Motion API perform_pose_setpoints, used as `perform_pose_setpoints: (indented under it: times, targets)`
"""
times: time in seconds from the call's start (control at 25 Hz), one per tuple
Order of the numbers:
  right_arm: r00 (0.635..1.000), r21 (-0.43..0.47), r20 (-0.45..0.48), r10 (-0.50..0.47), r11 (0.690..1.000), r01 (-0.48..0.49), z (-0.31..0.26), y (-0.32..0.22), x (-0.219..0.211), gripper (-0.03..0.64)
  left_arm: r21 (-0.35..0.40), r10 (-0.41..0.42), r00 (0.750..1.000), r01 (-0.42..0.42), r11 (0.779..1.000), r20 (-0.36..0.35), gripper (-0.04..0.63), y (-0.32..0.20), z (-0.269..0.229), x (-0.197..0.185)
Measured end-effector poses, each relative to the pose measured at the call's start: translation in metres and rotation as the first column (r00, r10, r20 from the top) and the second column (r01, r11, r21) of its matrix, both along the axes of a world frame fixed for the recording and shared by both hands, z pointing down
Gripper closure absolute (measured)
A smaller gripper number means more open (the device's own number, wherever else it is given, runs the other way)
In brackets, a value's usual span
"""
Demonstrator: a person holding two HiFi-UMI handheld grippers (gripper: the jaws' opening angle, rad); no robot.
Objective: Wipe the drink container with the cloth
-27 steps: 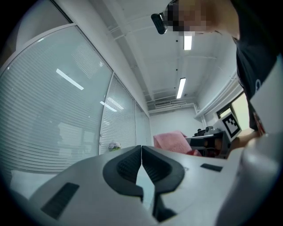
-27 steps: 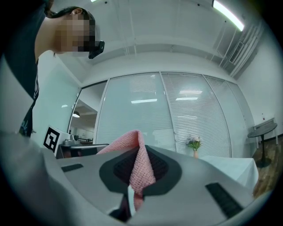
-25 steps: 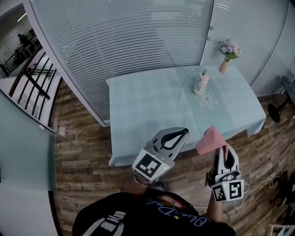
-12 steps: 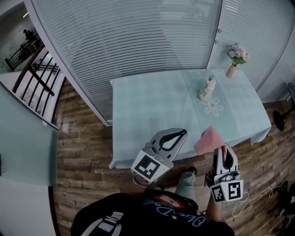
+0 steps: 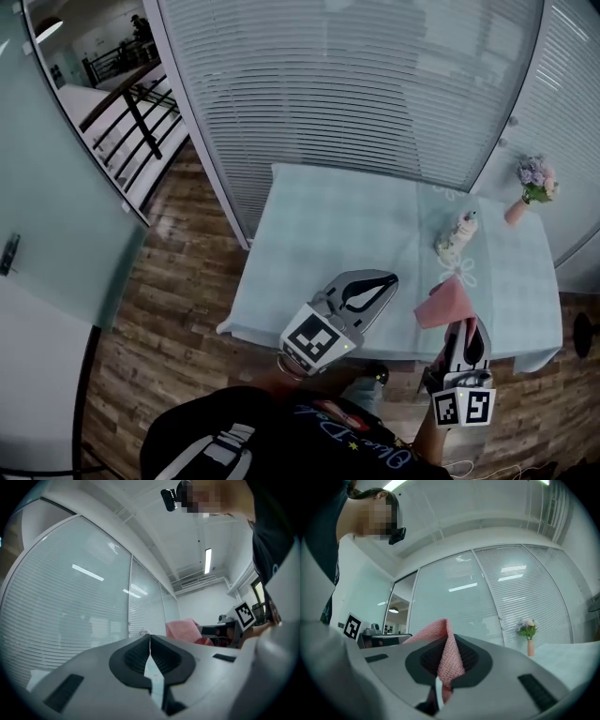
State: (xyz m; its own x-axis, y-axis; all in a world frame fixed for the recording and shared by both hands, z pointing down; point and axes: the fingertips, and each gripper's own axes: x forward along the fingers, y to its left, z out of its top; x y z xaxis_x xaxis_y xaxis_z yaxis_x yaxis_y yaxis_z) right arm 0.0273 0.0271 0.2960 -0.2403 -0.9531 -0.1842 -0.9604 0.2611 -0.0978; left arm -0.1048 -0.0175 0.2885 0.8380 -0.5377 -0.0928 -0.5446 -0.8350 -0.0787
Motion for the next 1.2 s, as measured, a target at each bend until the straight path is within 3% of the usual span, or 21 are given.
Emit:
perform_pose_setpoints:
  times: [0.48,1.2]
  targets:
    - [0.994,0.018,-0.002,-0.107,0.994,0.107,-0.005,-0.058,0.035,0.604,0.013,-0.113,0.994,0.113,0.994,0.014,0.591,-0.044,-0.008,0.029]
    - [0.99,-0.046,-0.03,-0.135,0.99,0.134,0.022,-0.119,0.14,0.604,-0.019,-0.199,0.978,0.201,0.979,0.069,0.589,-0.099,0.014,0.12]
